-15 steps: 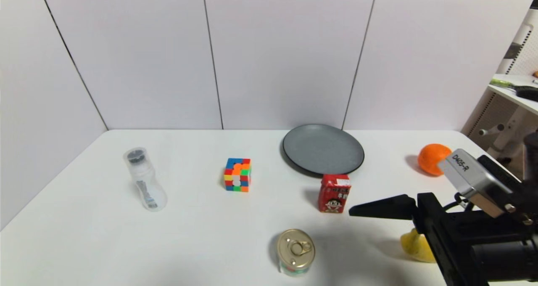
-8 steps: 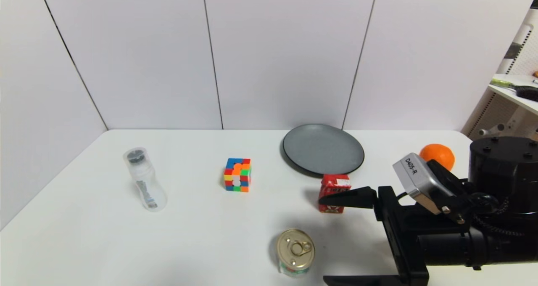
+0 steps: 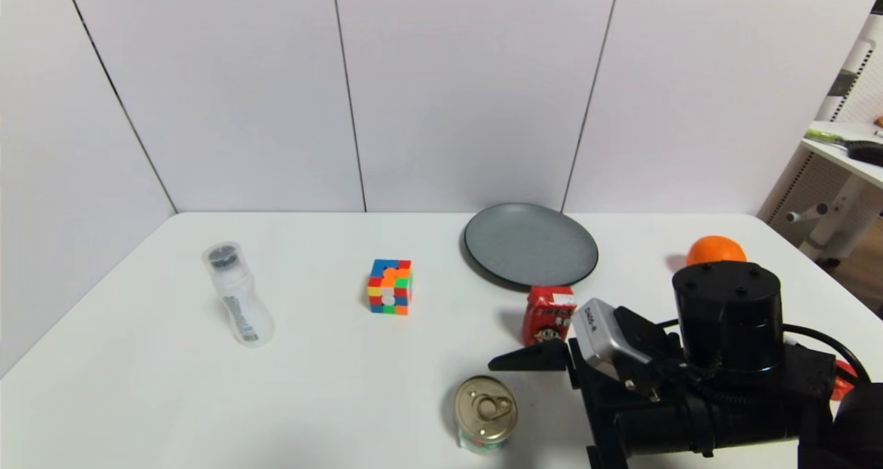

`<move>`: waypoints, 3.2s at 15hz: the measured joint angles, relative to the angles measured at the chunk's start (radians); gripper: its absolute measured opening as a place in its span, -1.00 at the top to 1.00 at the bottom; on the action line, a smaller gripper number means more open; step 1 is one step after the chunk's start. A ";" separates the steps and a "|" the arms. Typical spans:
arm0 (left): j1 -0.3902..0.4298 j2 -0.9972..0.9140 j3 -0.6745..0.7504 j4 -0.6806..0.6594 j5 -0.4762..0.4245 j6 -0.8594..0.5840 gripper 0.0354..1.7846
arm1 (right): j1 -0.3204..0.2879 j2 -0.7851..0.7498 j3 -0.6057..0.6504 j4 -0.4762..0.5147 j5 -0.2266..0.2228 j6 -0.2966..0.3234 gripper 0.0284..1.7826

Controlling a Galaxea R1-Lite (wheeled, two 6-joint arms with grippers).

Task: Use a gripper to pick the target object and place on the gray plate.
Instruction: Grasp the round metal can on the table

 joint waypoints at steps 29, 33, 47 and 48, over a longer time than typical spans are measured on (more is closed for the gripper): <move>0.000 0.000 0.000 0.000 0.000 0.000 -0.89 | -0.039 0.135 0.098 -0.282 0.001 -0.091 -0.92; 0.000 0.000 0.000 0.000 0.000 0.000 -0.89 | -0.038 0.168 0.066 -0.279 0.000 -0.103 -0.92; 0.000 0.000 0.000 0.000 0.000 0.000 -0.89 | -0.041 0.262 0.030 -0.275 -0.003 -0.108 -0.92; 0.000 0.000 0.000 0.000 0.000 0.000 -0.89 | -0.040 0.267 0.028 -0.275 -0.003 -0.108 -0.92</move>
